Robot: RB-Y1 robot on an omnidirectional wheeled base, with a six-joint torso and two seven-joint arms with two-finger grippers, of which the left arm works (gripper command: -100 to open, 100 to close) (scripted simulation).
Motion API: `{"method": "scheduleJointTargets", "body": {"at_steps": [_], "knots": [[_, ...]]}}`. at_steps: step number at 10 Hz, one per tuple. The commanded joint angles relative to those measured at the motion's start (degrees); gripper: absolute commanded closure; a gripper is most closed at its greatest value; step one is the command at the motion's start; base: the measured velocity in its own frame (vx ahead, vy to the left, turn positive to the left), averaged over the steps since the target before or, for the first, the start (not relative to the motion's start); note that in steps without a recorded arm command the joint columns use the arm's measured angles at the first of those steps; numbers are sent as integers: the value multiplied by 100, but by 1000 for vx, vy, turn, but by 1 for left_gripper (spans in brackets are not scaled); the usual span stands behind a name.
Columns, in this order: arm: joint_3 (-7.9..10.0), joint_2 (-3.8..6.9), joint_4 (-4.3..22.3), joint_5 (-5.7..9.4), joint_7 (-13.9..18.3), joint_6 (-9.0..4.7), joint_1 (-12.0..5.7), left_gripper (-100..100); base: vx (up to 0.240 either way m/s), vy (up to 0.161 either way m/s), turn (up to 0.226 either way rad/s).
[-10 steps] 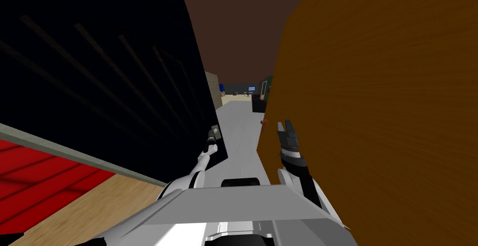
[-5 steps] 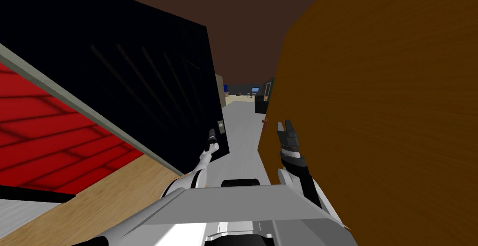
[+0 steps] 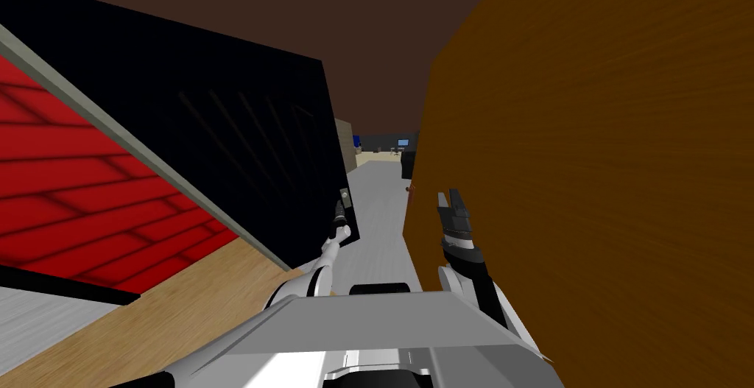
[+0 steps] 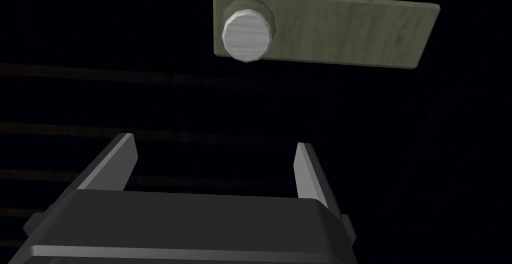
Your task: Push the door open
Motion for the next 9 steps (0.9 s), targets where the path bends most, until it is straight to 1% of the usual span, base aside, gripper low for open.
{"method": "scheduleJointTargets", "body": {"at_steps": [1,2,3,5,7,8,9], "knots": [[9,187,6,0,-2,-27,8,-100,93,65,5],[12,215,8,0,-2,-34,10,-100,166,104,-11],[19,277,13,1,-3,-55,16,-100,212,100,-30],[30,293,20,1,-5,-86,25,-100,227,79,-26],[40,226,27,1,-7,-115,34,-100,194,-1,-26],[46,138,31,1,-8,-133,39,-100,214,1,-33],[51,29,35,2,-9,-148,43,-100,221,-13,-34]]}}
